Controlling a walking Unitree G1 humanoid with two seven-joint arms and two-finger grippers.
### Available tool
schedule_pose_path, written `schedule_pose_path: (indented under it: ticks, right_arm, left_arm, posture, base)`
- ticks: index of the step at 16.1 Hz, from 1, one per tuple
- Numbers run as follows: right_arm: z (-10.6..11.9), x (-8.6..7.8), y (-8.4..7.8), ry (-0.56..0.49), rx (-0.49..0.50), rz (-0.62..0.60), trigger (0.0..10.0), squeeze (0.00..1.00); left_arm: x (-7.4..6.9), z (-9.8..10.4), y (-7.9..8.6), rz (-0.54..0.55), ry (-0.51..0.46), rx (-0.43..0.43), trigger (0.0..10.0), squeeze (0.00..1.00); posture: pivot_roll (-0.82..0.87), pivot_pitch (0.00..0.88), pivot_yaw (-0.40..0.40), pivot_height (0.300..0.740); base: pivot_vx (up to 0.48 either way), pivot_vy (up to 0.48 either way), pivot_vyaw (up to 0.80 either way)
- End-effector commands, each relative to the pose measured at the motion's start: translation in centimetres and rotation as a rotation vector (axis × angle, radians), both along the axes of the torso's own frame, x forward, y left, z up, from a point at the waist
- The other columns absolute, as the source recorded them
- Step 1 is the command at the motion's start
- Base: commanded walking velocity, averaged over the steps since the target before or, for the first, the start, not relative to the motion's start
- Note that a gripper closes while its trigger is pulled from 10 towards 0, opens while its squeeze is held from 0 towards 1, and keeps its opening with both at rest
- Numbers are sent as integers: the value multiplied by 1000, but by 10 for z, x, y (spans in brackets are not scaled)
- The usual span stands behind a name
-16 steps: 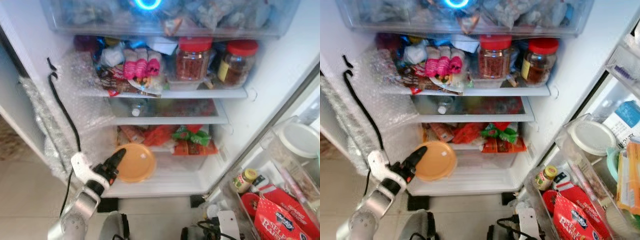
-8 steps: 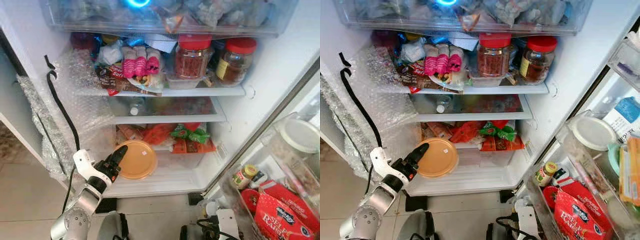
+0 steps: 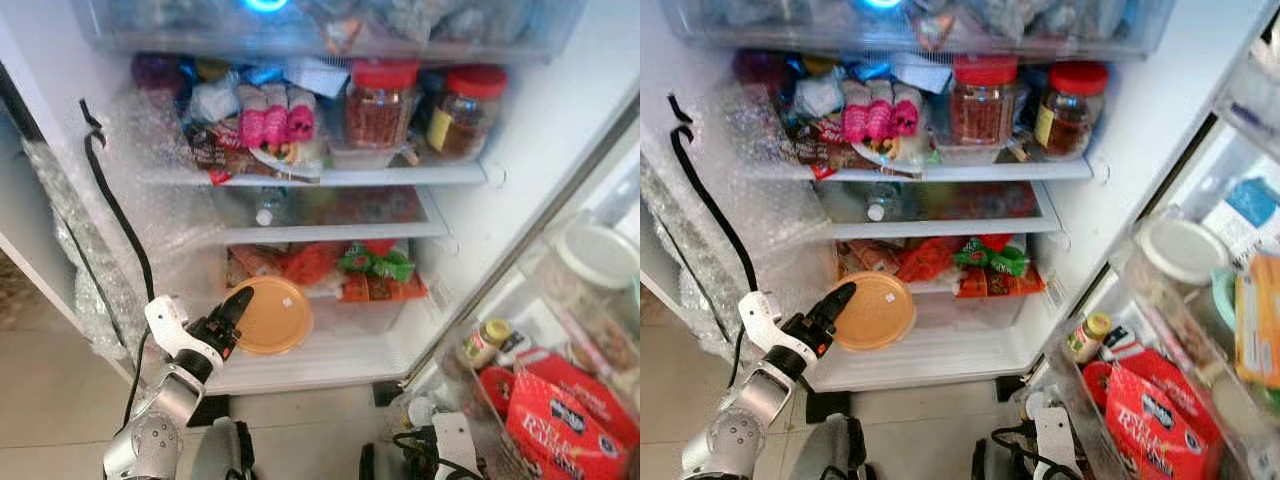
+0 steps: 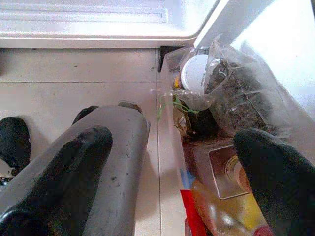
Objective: Restocking fridge
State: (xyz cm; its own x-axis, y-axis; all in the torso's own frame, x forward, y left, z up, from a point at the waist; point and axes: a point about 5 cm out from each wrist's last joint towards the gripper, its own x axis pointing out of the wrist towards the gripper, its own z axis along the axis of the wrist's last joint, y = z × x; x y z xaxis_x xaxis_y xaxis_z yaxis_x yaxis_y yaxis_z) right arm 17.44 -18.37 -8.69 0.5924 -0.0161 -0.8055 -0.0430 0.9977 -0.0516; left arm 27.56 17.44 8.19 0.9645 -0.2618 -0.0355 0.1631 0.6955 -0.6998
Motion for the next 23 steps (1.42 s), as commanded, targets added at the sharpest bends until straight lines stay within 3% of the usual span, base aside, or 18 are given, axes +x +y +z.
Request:
schedule_pose_path:
  ticks: [1, 13, 23]
  right_arm:
    - [-13, -28, -2, 115, -10, -13, 10000, 0]
    - [-12, -27, -1, 110, -5, -7, 10000, 0]
    - [-12, -26, 0, 107, -5, -4, 10000, 0]
  left_arm:
    - [0, -2, -3, -15, 7, 16, 10000, 0]
    - [2, 2, -7, -45, -26, 23, 10000, 0]
    - [2, 7, -11, -73, -44, 30, 10000, 0]
  posture:
    - [-86, 106, -49, 603]
    - [-83, 98, -50, 603]
    - [-84, 100, -51, 603]
  base:
    - [0, 0, 0]
    - [0, 0, 0]
    - [253, 0, 0]
